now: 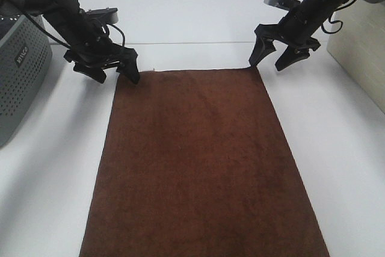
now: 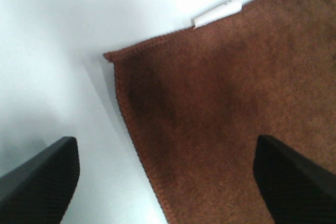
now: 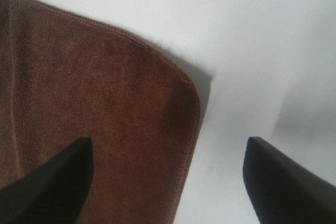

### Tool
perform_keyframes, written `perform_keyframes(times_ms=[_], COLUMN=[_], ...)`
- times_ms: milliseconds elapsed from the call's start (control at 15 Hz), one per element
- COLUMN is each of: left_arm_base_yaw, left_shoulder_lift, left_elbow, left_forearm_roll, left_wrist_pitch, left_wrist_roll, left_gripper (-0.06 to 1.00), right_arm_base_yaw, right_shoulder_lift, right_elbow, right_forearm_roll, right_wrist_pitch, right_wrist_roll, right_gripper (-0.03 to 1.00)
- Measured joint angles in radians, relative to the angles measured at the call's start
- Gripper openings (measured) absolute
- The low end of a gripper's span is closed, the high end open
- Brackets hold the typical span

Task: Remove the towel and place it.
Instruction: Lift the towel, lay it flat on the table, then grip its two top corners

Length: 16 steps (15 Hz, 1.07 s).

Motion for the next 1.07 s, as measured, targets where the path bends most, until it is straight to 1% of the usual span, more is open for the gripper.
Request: perform_keyframes(times_ms=[133, 333, 467, 800, 867, 933, 1067], left_arm_base_yaw=[0.0, 0.001, 0.001, 0.001, 0.001, 0.001, -0.002], left_shoulder_lift=[0.015, 0.016, 0.016, 0.017, 0.017, 0.02, 0.027], left_elbow=[-0.01, -0.01, -0.01, -0.01, -0.01, -0.01, -0.011], left_forearm_roll=[-0.008, -0.011, -0.015, -0.018, -0.026, -0.052, -0.079], left_wrist_pitch=[0.005, 0.007, 0.006, 0.006, 0.006, 0.005, -0.005], left_wrist_roll=[0.001, 0.002, 0.002, 0.002, 0.002, 0.002, 0.002], left_gripper=[0.82, 0.82, 0.82, 0.82, 0.82, 0.82, 0.81], right_arm_base_yaw=[0.0, 0.0, 0.0, 0.001, 0.001, 0.01, 0.039], right_shoulder_lift=[0.018, 0.033, 0.051, 0.059, 0.059, 0.062, 0.071], right_elbow=[0.0, 0.0, -0.001, -0.006, -0.008, -0.012, -0.018], right_forearm_roll=[0.018, 0.022, 0.022, -0.001, -0.002, -0.009, -0.019], right_wrist_pitch=[-0.002, -0.058, -0.078, -0.087, -0.088, -0.089, -0.109], right_wrist_roll=[0.004, 0.021, 0.022, 0.057, 0.059, 0.067, 0.069], right_gripper=[0.76, 0.76, 0.76, 0.76, 0.76, 0.75, 0.75])
